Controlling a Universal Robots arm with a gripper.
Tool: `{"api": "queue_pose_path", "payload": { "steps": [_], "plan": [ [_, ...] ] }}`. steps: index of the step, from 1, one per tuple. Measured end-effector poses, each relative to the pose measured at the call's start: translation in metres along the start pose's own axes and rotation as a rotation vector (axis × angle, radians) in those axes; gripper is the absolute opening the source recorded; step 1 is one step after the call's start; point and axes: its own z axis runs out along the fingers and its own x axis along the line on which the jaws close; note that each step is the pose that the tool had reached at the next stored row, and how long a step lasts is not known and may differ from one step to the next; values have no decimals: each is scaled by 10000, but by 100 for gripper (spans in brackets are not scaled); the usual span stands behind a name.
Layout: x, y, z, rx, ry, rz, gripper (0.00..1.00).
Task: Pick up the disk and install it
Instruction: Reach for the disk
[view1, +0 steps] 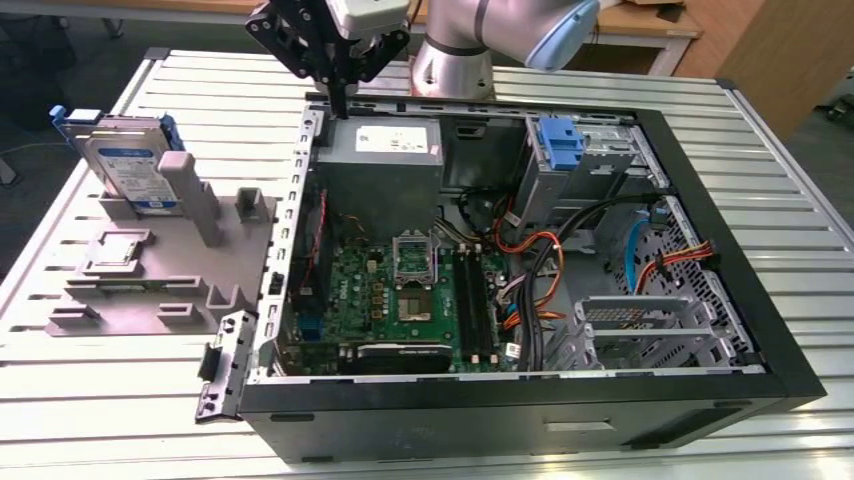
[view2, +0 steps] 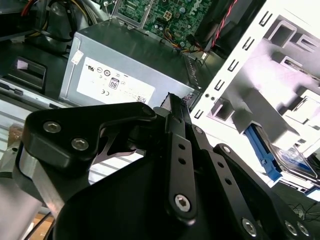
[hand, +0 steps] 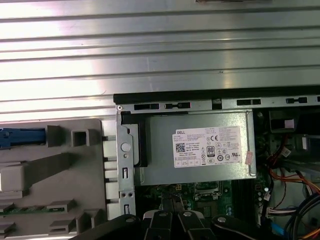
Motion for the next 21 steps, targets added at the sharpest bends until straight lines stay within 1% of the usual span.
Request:
{"api": "queue_pose_path", "payload": {
  "steps": [10, 21],
  "plan": [
    [10, -1, 0, 0, 1, 0, 10],
    [41, -3, 0, 0, 0, 0, 10]
  ]
}}
